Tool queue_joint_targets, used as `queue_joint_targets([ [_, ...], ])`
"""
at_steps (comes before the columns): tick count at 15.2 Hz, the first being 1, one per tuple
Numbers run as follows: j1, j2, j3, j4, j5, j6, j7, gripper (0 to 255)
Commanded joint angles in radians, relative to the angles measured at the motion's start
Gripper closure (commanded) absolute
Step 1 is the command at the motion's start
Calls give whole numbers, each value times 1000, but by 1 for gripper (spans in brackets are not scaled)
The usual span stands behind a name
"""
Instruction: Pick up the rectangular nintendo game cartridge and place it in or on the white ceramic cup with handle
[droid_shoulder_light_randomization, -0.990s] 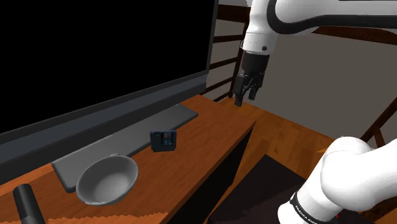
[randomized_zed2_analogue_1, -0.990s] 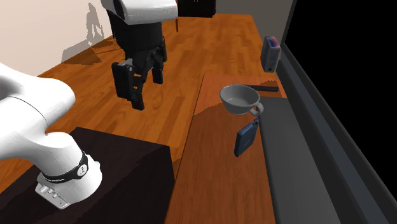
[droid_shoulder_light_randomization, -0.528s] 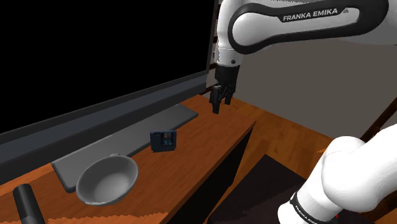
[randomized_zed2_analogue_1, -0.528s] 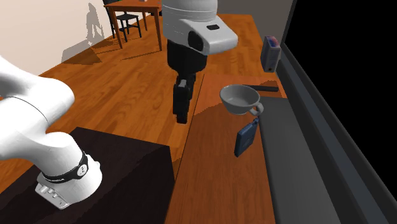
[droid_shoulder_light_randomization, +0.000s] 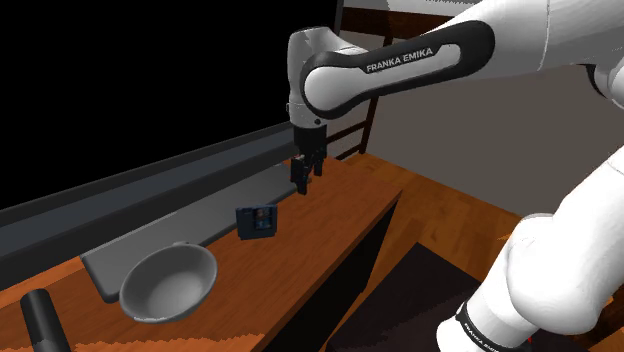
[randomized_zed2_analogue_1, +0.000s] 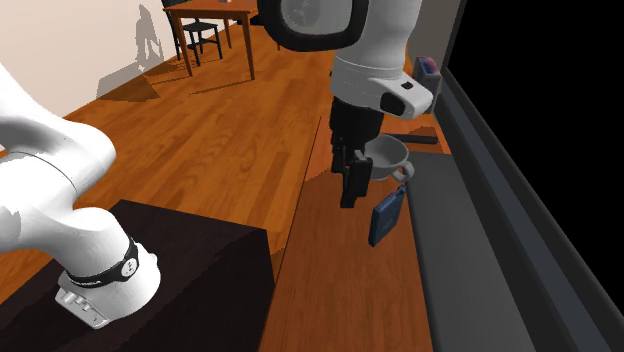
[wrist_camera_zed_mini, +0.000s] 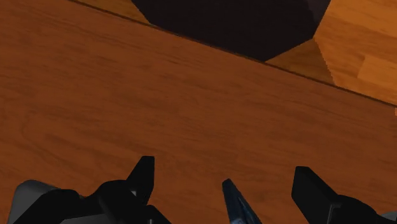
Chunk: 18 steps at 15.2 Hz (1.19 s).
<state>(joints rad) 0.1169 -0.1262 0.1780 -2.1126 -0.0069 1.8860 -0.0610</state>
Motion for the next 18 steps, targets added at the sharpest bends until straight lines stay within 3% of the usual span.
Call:
queue_joint_targets([
  [1,10,79,14,55,-28,20,-11,0],
  [8,59,325,53,229,-132,68,-33,0],
  [18,56,353,46,160,-145,163,-24,0],
])
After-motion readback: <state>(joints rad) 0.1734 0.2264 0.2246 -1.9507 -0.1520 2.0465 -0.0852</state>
